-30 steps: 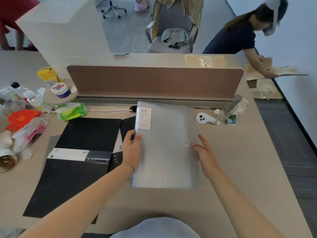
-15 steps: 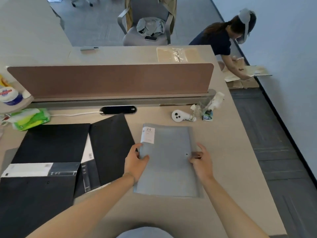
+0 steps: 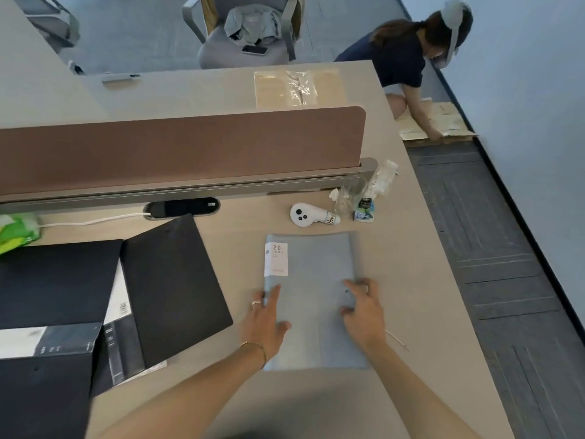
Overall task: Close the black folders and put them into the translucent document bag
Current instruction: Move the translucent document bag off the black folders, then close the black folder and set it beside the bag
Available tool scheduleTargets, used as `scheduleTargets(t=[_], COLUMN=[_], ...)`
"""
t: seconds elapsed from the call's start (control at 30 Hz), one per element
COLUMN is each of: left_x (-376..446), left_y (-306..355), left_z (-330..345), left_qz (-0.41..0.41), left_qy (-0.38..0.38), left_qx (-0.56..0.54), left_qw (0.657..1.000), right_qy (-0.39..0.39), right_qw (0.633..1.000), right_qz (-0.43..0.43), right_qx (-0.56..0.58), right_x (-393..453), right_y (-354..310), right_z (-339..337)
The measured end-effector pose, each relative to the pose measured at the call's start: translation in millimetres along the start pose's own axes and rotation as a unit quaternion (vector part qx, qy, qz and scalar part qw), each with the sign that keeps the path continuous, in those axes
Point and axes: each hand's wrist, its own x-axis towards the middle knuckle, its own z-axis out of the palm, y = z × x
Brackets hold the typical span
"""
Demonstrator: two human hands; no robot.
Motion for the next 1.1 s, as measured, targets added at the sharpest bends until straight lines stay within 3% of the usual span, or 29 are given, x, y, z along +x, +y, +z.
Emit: scheduleTargets(t=[0.27, 0.53, 0.7, 1.0, 1.1], left_x=[0, -20, -41, -69, -77], left_y=[13, -8, -48, -141, -178], left_z=[12, -24, -46, -94, -114], left_qz=[-0.051, 0.028, 0.033, -0.015, -0.040], left_qy=[-0.011, 0.067, 0.121, 0.187, 0.203], left_qx=[0.009, 0.020, 0.016, -0.035, -0.082], left_qw=[0.999, 0.997, 0.992, 0.982, 0.975], right_qy=[-0.004, 0.004, -0.028, -0.082, -0.093], right_qw=[0.993, 0.978, 0.962, 0.954, 0.931], right_qz=[-0.038, -0.129, -0.197, -0.247, -0.306], right_qx=[-0.108, -0.164, -0.184, -0.151, -0.173], right_x=[6, -14, -34, -71, -86], right_y=[17, 5, -39, -154, -188], right_z=[13, 18, 35, 97, 122])
